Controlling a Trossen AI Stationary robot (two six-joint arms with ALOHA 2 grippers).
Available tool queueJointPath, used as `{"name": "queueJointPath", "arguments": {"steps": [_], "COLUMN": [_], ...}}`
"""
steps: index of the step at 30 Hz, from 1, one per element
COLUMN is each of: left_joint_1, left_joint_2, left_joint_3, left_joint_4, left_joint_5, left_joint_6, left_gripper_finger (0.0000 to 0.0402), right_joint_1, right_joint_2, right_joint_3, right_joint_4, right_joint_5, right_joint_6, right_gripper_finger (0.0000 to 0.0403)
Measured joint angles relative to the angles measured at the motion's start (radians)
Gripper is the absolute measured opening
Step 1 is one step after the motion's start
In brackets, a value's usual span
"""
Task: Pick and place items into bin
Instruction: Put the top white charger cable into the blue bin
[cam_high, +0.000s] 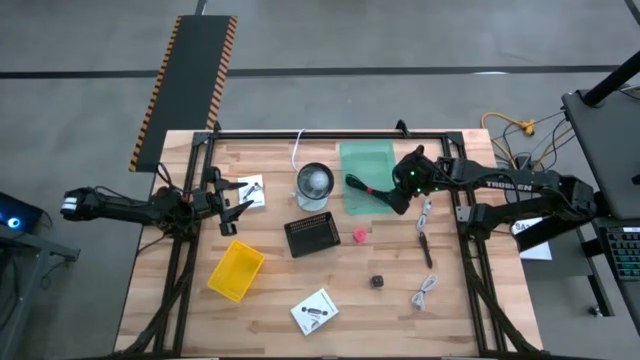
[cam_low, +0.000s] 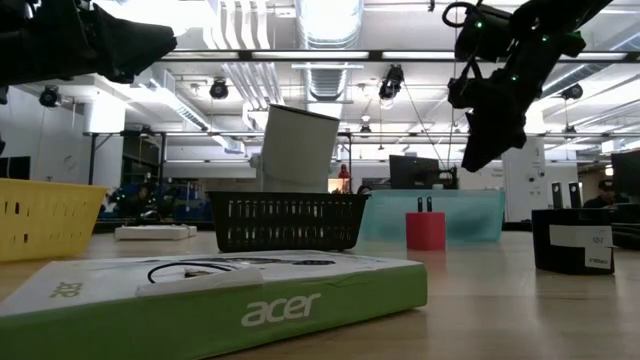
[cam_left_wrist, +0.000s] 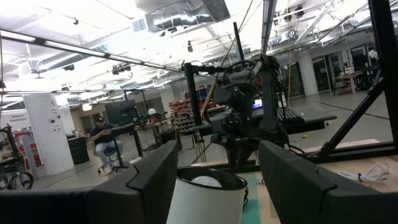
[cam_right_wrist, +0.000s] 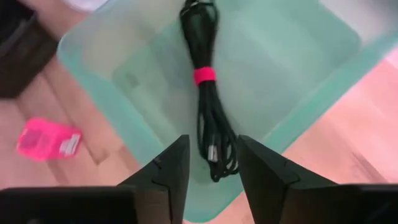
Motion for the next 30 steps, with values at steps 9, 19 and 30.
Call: {"name": "queueJointPath", "arguments": {"steps": [9,19,30], "left_joint_1": [0.000,0.000,0.000], "left_joint_2": [0.000,0.000,0.000], "left_joint_3": [0.000,0.000,0.000], "left_joint_4": [0.000,0.000,0.000], "left_joint_5": [0.000,0.000,0.000], "left_joint_6": [0.000,0.000,0.000], "left_gripper_finger": [0.0208,0.0208,0.0208], "right_joint_1": [0.015,0.026,0.039], "right_joint_2": [0.000,0.000,0.023], "right_joint_3": [0.018,0.018,0.011], "right_joint_4": [-0.009,-0.008,-0.058], "right_joint_5": [0.015,0.147,0.210], "right_joint_6": [0.297,0.366,0.426], "right_gripper_finger": [0.0128,0.0106,0.0090]}}
